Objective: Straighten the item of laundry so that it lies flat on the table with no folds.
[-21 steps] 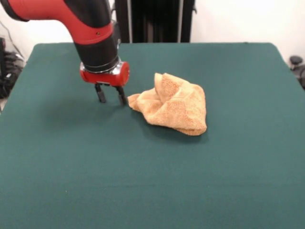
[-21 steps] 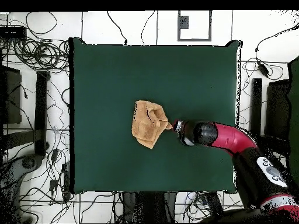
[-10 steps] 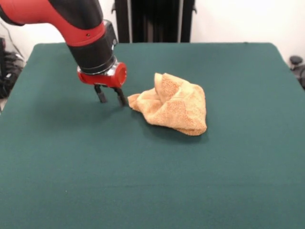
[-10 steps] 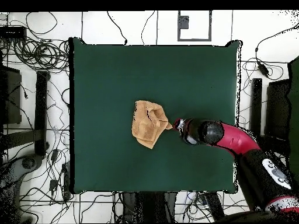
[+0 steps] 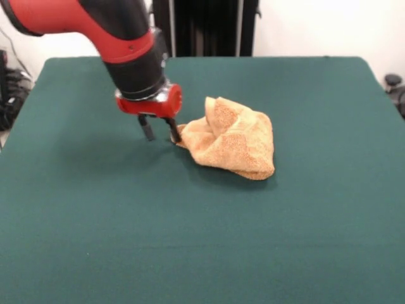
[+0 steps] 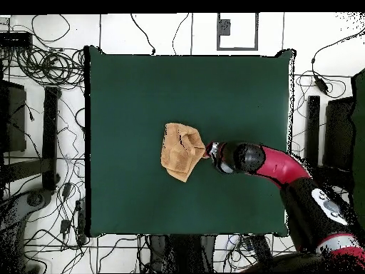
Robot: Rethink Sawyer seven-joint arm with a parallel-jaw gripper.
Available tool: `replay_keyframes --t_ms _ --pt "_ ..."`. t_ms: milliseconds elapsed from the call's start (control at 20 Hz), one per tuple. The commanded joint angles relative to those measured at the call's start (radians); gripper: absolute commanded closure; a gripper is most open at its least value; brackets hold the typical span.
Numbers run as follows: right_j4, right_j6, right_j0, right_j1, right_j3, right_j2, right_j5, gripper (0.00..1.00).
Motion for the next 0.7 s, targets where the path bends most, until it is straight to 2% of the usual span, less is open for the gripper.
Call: replay_keyframes --t_ms 50,350,700 --pt "0.105 0.202 0.147 -0.041 -0.018 0.047 -0.022 0.00" --pt "0.158 0.228 0.192 -0.067 -0.013 0.006 -0.017 0.00" --pt "0.191 0.185 0.208 -0.035 -0.043 -0.016 -0.027 0.00"
